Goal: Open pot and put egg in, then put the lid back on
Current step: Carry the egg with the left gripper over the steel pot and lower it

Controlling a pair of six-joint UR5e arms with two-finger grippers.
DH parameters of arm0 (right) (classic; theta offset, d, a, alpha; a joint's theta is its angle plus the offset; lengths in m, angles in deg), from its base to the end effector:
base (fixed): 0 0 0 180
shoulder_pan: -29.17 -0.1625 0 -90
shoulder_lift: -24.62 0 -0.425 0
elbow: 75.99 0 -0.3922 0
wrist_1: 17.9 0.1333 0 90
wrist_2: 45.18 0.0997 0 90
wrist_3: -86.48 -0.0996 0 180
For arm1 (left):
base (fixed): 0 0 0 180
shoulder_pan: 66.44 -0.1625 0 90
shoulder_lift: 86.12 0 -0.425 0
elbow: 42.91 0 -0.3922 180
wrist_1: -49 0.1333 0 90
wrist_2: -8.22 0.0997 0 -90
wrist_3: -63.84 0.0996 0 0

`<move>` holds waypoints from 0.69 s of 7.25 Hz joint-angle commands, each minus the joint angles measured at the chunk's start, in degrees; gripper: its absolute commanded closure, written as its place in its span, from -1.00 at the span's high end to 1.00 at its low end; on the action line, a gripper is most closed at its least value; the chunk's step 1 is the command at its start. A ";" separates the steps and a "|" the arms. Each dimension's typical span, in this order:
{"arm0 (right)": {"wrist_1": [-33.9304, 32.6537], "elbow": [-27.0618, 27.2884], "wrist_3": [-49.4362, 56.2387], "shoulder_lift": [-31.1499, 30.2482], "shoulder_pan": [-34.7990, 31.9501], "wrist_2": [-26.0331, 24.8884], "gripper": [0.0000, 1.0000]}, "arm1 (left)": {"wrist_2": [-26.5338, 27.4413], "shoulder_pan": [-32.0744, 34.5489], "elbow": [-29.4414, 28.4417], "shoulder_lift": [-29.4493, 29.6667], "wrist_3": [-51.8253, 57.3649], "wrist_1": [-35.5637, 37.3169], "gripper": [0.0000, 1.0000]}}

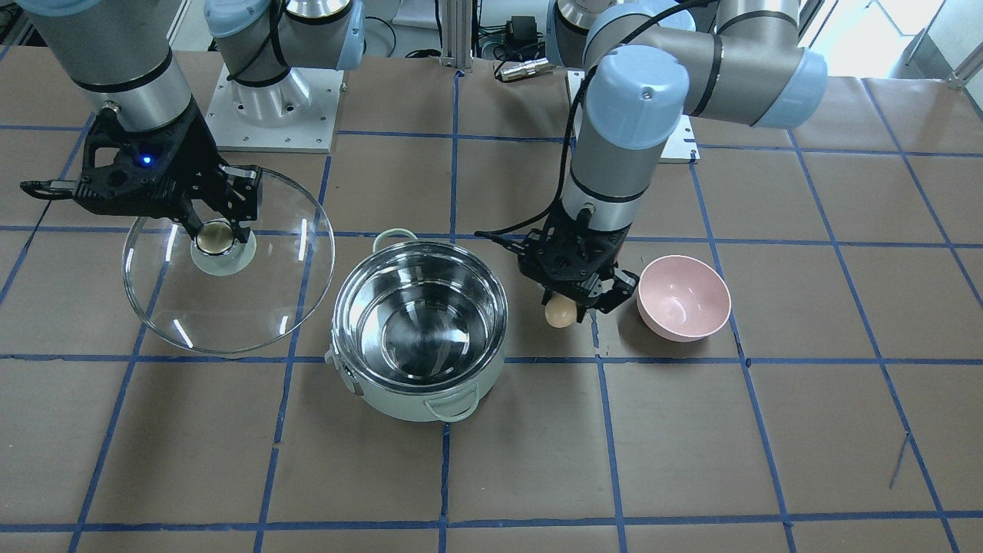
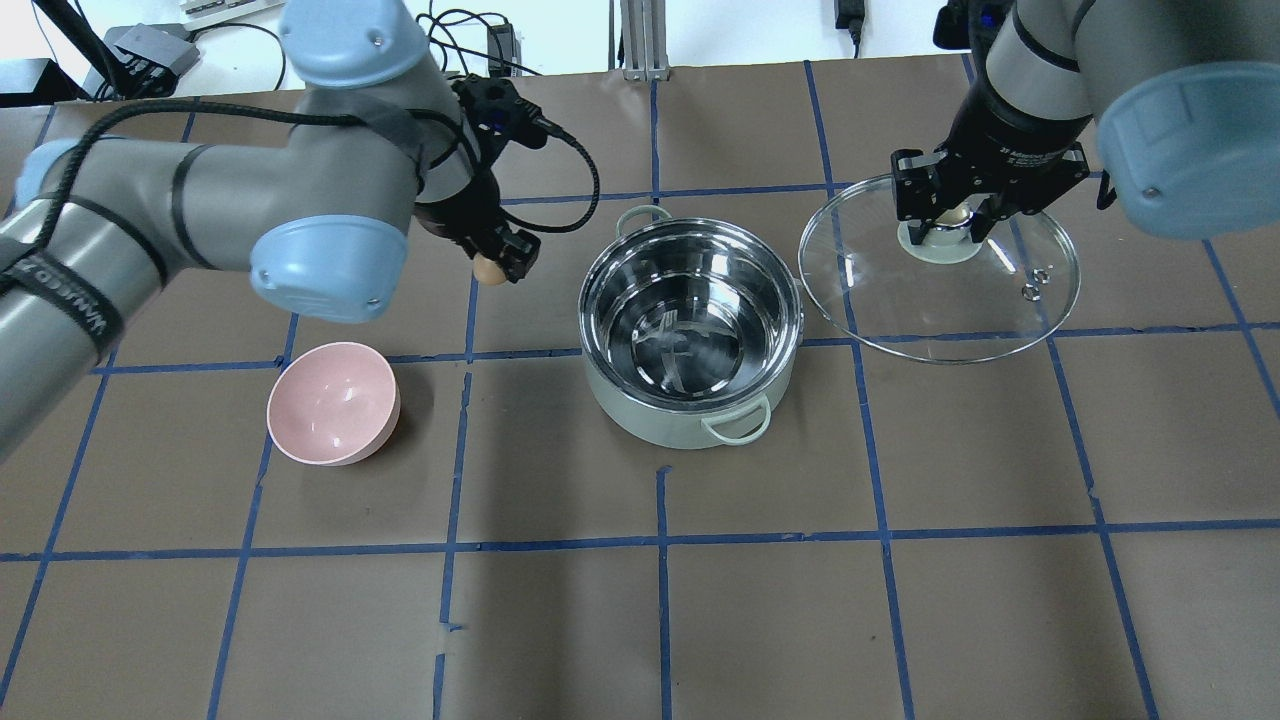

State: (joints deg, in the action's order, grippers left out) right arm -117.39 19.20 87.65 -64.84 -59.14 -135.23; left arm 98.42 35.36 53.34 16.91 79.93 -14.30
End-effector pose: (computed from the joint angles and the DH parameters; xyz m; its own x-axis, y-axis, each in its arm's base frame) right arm 0.1184 -0.5040 0.4555 -1.0000 0.0092 0.0022 0.0090 0.9978 -0.0655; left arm -0.2483 -0.5384 0.3612 -0.8844 0.4651 -0.0391 0.4662 0.8761 -0.1231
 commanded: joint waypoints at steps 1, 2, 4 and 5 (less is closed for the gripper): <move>0.09 0.08 1.63 0.00 0.42 -0.04 -0.22 | 0.06 6.11 -3.00 4.19 -15.95 0.97 -0.78; 0.09 0.43 2.52 0.08 0.60 -0.13 -0.22 | 0.06 7.43 -3.00 5.16 -20.27 1.68 -0.77; 0.09 0.44 2.61 0.08 0.77 -0.13 -0.22 | 1.80 10.33 -1.95 7.62 -24.71 3.95 -0.77; 0.09 0.44 2.61 0.08 0.86 -0.13 -0.22 | 4.17 11.57 -1.95 8.76 -24.36 4.75 -0.77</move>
State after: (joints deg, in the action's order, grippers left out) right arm -117.30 19.61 90.17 -64.76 -58.40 -135.36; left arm 100.23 45.25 51.14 24.16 56.22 -10.83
